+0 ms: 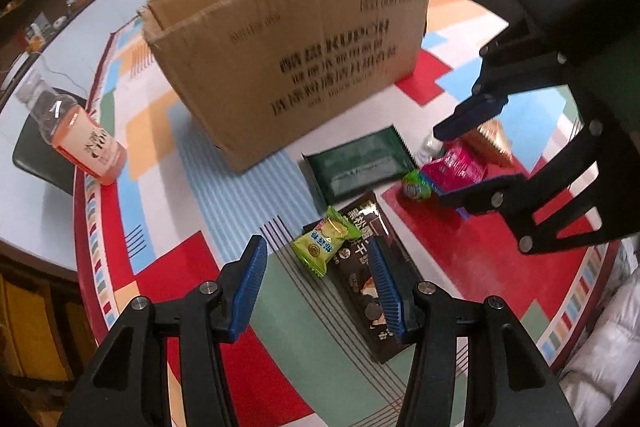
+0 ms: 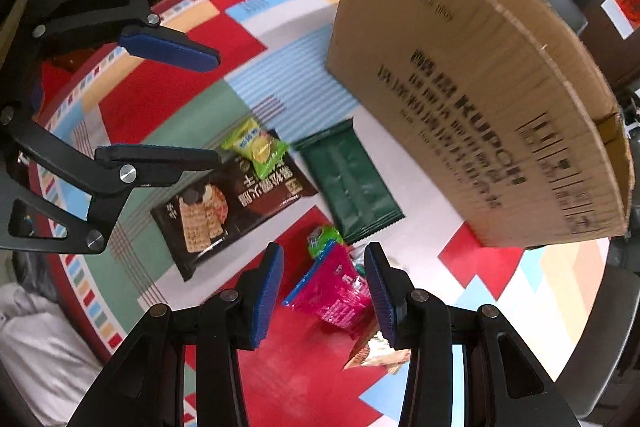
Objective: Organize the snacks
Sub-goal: 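Grasp the yellow-green snack pack with the left gripper while the right grasps a green lollipop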
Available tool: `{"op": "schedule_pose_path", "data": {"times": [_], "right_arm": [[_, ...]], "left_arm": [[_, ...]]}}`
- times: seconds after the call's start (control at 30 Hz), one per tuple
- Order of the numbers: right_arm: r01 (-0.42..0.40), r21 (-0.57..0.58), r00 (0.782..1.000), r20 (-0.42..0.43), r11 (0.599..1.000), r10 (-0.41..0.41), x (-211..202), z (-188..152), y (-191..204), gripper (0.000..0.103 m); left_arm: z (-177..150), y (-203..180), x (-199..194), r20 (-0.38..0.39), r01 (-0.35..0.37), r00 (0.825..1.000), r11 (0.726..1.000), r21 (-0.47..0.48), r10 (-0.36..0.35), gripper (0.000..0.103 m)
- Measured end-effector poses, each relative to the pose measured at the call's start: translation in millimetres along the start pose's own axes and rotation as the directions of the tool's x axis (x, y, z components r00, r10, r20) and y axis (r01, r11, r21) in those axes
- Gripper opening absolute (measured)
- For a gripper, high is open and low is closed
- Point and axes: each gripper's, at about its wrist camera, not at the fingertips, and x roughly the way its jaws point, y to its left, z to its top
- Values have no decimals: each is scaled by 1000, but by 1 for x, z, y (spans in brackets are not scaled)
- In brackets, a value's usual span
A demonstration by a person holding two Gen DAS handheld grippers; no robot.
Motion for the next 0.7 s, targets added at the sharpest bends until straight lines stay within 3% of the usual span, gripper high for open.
{"op": "schedule_pose_path", "data": {"times": [0.4, 0.7], "right_arm": [[-65, 33, 996, -53, 997, 67, 27, 1, -13, 42], [-109, 45, 992, -63, 993, 112, 47, 8, -14, 35]], "left_arm": [[7, 10, 38, -56, 82, 995, 996, -22, -83, 52], [12, 15, 53, -55, 118, 991, 991, -60, -122, 50]]}}
